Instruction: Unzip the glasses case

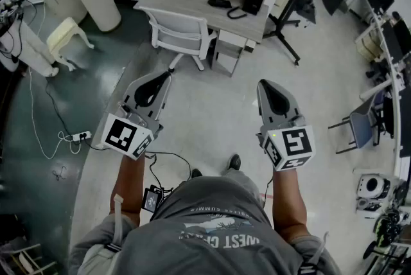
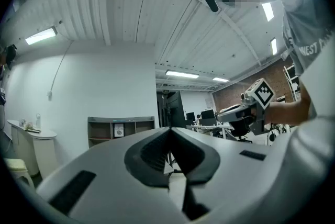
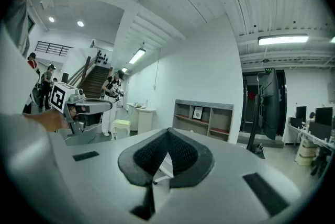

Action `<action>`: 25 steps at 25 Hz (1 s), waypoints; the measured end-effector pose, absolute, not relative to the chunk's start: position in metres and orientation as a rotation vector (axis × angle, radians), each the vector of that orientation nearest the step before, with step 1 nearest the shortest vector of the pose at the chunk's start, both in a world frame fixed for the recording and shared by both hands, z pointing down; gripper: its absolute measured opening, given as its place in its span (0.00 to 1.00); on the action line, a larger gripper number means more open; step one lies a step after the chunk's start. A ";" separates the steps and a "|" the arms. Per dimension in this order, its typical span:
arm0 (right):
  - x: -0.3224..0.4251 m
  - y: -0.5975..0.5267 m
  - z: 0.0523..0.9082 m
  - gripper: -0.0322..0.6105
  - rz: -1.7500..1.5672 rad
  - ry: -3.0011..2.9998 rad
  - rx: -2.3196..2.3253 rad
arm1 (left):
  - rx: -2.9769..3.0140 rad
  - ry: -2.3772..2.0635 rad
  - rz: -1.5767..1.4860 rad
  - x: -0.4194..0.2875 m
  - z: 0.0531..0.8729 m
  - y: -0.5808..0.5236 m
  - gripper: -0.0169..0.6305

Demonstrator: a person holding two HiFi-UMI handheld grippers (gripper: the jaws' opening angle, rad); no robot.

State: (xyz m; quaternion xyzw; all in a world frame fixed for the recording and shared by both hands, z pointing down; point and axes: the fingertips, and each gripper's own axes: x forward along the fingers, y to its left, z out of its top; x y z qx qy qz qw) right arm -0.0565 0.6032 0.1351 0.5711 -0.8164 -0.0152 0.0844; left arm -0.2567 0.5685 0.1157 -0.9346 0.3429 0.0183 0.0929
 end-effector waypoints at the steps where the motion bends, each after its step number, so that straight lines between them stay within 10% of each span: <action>1: -0.057 0.603 0.135 0.06 -0.044 -2.436 1.704 | -2.774 1.016 0.056 -0.258 0.116 0.568 0.02; 25: 0.014 0.504 0.161 0.07 0.070 -2.583 1.604 | -2.743 1.156 -0.035 -0.198 0.131 0.502 0.03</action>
